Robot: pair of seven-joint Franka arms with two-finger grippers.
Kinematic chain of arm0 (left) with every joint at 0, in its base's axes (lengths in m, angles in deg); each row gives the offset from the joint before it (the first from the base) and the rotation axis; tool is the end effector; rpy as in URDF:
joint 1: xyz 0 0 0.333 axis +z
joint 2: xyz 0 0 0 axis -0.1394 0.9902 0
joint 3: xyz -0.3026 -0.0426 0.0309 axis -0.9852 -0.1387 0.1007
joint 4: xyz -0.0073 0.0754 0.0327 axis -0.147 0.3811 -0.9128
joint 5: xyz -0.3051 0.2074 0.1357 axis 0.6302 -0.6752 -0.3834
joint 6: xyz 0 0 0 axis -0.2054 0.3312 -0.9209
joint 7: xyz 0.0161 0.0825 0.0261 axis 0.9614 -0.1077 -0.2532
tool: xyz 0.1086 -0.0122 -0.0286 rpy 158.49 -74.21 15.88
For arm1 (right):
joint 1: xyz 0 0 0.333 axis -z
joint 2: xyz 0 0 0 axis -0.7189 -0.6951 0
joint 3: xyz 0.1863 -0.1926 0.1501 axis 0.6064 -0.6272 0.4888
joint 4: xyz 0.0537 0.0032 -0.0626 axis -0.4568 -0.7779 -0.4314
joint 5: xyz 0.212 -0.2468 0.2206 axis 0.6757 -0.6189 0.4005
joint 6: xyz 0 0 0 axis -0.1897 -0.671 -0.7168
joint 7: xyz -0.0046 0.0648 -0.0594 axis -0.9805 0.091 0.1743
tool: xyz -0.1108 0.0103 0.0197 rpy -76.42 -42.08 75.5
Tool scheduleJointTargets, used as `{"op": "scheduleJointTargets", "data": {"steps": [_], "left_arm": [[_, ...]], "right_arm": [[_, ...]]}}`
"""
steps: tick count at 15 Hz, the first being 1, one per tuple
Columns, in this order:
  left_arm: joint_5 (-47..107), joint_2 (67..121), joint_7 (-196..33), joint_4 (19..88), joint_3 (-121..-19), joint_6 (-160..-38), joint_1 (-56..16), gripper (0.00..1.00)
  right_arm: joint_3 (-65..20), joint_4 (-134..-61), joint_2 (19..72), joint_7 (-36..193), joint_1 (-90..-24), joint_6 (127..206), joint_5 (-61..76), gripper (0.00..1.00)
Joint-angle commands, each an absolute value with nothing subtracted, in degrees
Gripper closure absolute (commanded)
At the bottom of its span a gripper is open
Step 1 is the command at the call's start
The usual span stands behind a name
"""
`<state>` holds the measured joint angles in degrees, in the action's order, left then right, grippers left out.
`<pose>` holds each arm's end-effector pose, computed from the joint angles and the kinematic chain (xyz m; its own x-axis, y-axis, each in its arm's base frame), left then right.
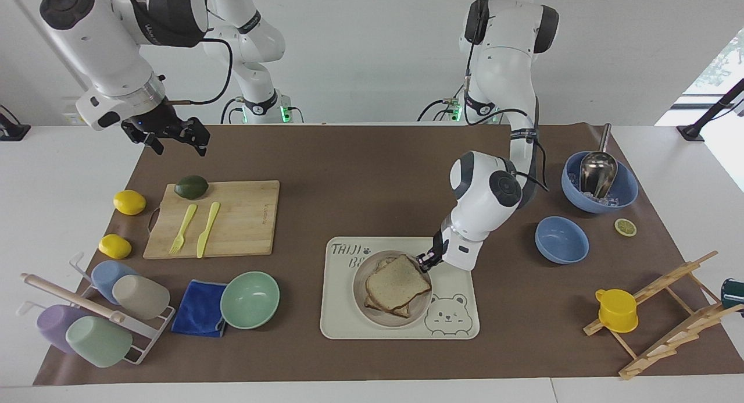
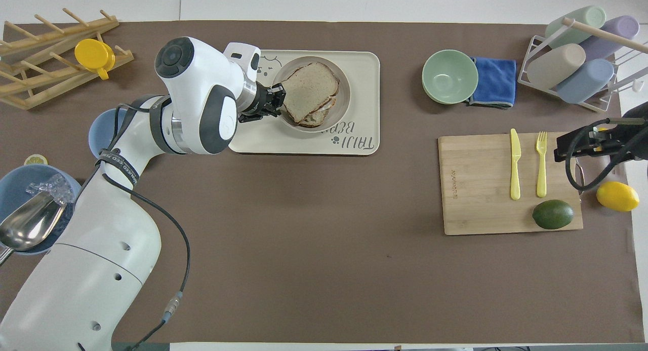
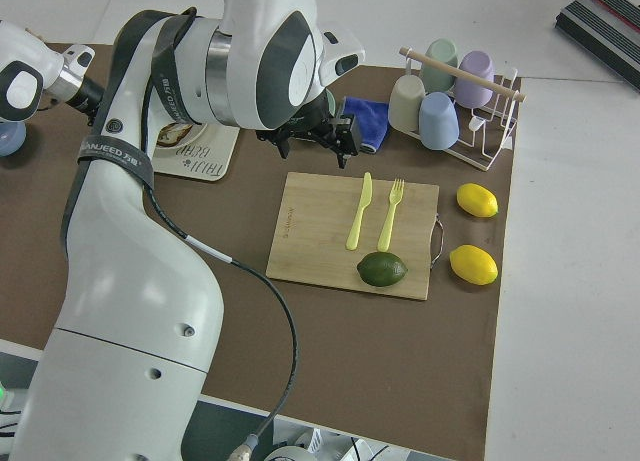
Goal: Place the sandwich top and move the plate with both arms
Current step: 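Open the left gripper and release the plate on the tray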
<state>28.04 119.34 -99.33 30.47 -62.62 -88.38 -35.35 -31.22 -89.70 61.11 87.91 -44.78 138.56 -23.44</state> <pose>0.6493 -0.3055 0.3091 0.9265 0.3622 -0.1018 0.3757 -0.8770 0.2996 0.5448 -0.0264 0.5613 0.9900 -0.0781 -0.1175 -0.0781 -0.9969 0.0044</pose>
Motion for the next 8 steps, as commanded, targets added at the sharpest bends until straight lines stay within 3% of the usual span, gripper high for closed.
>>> {"op": "scheduleJointTargets", "data": {"steps": [1, 2, 3, 4, 8], "left_arm": [[27.28, 116.56, -98.94, 33.67, -61.98, -89.01, -35.97, 1.0], [27.28, 116.56, -98.42, 33.67, -61.98, -88.75, -35.79, 0.93], [27.28, 116.56, -97.28, 33.67, -61.98, -88.66, -35.88, 0.33], [27.28, 116.48, -97.1, 33.67, -61.98, -88.57, -35.88, 0.0], [27.28, 115.78, -97.1, 33.4, -61.9, -88.13, -35.44, 0.0]], "right_arm": [[-30.78, -90.66, 61.88, 88.81, -43.94, 138.91, -22.06, 0.0], [-30.78, -90.66, 61.88, 88.81, -43.94, 138.91, -22.06, 0.0], [-30.78, -90.66, 61.88, 88.81, -43.94, 138.91, -22.06, 0.0], [-30.78, -90.66, 61.88, 88.81, -43.94, 138.91, -22.06, 0.0], [-30.78, -90.66, 61.88, 88.81, -43.94, 138.91, -22.06, 0.0]]}}
